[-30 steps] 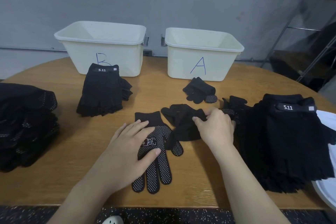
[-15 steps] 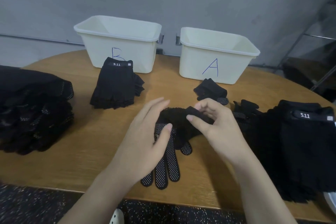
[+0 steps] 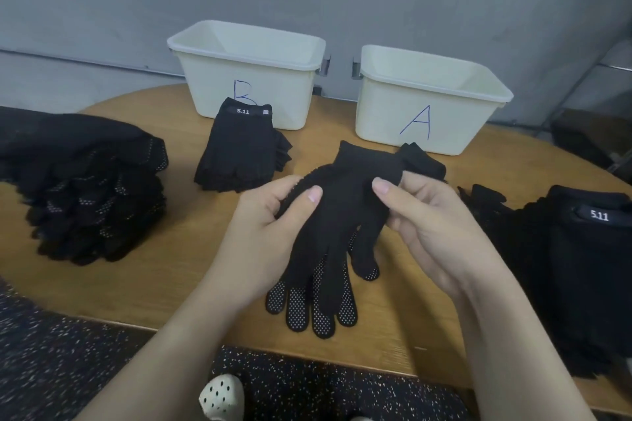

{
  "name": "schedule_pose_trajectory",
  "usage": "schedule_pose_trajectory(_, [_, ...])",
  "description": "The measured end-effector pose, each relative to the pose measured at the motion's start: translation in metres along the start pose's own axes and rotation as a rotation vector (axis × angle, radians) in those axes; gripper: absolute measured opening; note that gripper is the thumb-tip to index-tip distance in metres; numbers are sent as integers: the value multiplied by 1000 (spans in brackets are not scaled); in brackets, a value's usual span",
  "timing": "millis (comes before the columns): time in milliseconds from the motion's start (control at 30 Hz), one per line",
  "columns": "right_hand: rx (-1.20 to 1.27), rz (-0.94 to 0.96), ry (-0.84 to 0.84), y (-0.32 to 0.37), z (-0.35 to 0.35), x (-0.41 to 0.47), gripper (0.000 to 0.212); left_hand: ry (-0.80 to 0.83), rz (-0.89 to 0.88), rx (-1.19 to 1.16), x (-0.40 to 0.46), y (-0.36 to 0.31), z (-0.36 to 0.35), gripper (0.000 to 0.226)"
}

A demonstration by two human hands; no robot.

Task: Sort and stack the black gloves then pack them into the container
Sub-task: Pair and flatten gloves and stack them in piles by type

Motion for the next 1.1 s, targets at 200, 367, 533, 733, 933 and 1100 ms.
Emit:
schedule_pose_trajectory(200, [-95,-10,-27,2,-16,-3,22,108,148,-37,-18,-5,19,40])
schedule_pose_trajectory(367, [-207,19,1,5,-29,-8,22,172,231,-167,-28,-7,26,53])
schedule_pose_trajectory(533, [-270,29,62,2,-34,-9,23,132,242,-223,-24,3,28,54])
schedule_pose_trajectory(733, [-275,-44,66,-8,-25,-1,25,105,217,-158,-16,11,21,25])
schedule_pose_trajectory(933, [-423,-87,27,-23,-15,17,18,70,147,232,4,30,13,35])
schedule_pose_trajectory(1100, [-644,-71,-8,-43,-8,33,26,35,127,467,19,45,15,33])
Point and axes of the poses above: each hand's wrist, its own x-axis towards the middle knuckle, its own z-axis out of the back of the hand, y = z × x, the point moved 1 cm from there along x, towards the middle knuckle, and after that the axes turned 4 degrees about -x, right-handed, at the moved point
